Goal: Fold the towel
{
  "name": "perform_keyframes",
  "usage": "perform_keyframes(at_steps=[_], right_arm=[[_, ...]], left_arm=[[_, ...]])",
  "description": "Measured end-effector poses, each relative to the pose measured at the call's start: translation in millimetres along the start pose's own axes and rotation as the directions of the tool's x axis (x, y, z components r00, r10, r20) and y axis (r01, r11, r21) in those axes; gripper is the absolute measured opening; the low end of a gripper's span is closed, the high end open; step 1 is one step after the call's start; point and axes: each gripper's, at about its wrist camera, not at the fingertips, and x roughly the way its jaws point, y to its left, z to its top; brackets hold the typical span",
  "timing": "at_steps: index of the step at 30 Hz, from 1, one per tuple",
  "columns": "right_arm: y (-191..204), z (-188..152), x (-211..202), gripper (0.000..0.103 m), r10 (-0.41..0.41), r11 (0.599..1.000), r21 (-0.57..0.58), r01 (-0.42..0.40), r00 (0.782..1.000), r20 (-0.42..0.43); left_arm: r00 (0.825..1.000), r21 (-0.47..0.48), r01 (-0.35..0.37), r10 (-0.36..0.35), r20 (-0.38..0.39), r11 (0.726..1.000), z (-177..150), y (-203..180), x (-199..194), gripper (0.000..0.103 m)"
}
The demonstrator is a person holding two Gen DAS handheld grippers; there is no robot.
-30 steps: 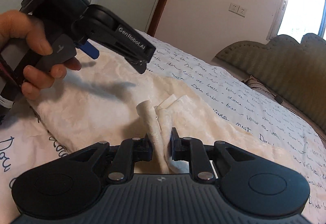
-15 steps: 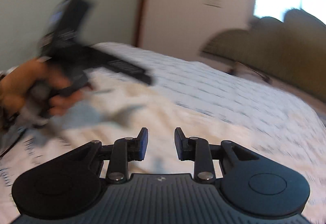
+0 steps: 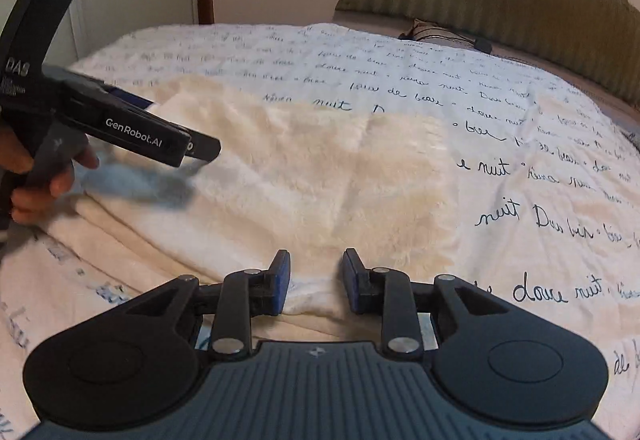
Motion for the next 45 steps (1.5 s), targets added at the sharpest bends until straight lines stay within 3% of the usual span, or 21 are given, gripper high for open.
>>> perform_keyframes(at_steps=[6,12,15,19,23,27,29,32,35,36,37,39,42,45], right_arm=[[34,24,-20,0.028,0.093,0.996,-0.017,-0.091,0.988,0.126],[86,36,13,0.028,0.213,0.975,-0.075,-0.208,0.974,0.077],[100,31,22,0.028,0.176,0.977,-0.129,-0.169,0.983,0.047],[93,37,9,0.028,0.171,0.984,-0.069,-0.167,0.984,0.057],[105,52,5,0.029,0.145,0.98,-0.15,-0.131,0.986,0.083],[126,82,18,0.029,0.033,0.966,-0.257,-0.003,0.993,0.112],[148,91,25,0.031,-0.001,0.935,-0.351,0.042,0.993,0.119],[183,91,47,0.05,-0.113,0.844,-0.514,0.156,0.987,0.113],[203,82,83,0.056,-0.301,0.697,-0.647,0.31,0.945,0.129],[204,83,93,0.056,-0.339,0.672,-0.652,0.351,0.929,0.151],[202,86,101,0.056,-0.348,0.678,-0.636,0.37,0.923,0.166],[194,98,110,0.056,-0.302,0.754,-0.552,0.356,0.934,0.191],[170,116,109,0.057,-0.143,0.913,-0.365,0.183,0.981,0.133],[144,119,83,0.062,0.012,0.981,-0.195,0.012,0.992,0.122]], left_arm=[[0.997,-0.176,0.026,-0.014,0.071,0.984,-26,39,-45,0.097],[0.995,-0.217,-0.073,0.087,0.055,0.974,-62,84,-78,0.099],[0.993,-0.176,-0.115,0.117,0.002,0.978,-76,99,-75,0.102],[0.99,-0.226,-0.103,0.12,0.067,0.969,-81,111,-92,0.101],[0.988,-0.3,-0.095,0.128,0.092,0.949,-80,130,-104,0.101],[0.982,-0.331,-0.125,0.164,0.093,0.935,-84,143,-114,0.101],[0.98,-0.334,-0.135,0.175,0.093,0.933,-88,147,-118,0.101],[0.982,-0.34,-0.134,0.171,0.083,0.931,-93,152,-120,0.101],[0.983,-0.333,-0.124,0.162,0.091,0.935,-95,153,-123,0.101],[0.982,-0.327,-0.121,0.162,0.1,0.937,-96,153,-125,0.101],[0.981,-0.322,-0.122,0.163,0.104,0.939,-97,153,-126,0.101],[0.981,-0.311,-0.124,0.164,0.105,0.942,-98,154,-128,0.101],[0.98,-0.306,-0.138,0.175,0.099,0.942,-101,158,-130,0.101],[0.976,-0.324,-0.157,0.197,0.096,0.933,-107,168,-136,0.101]])
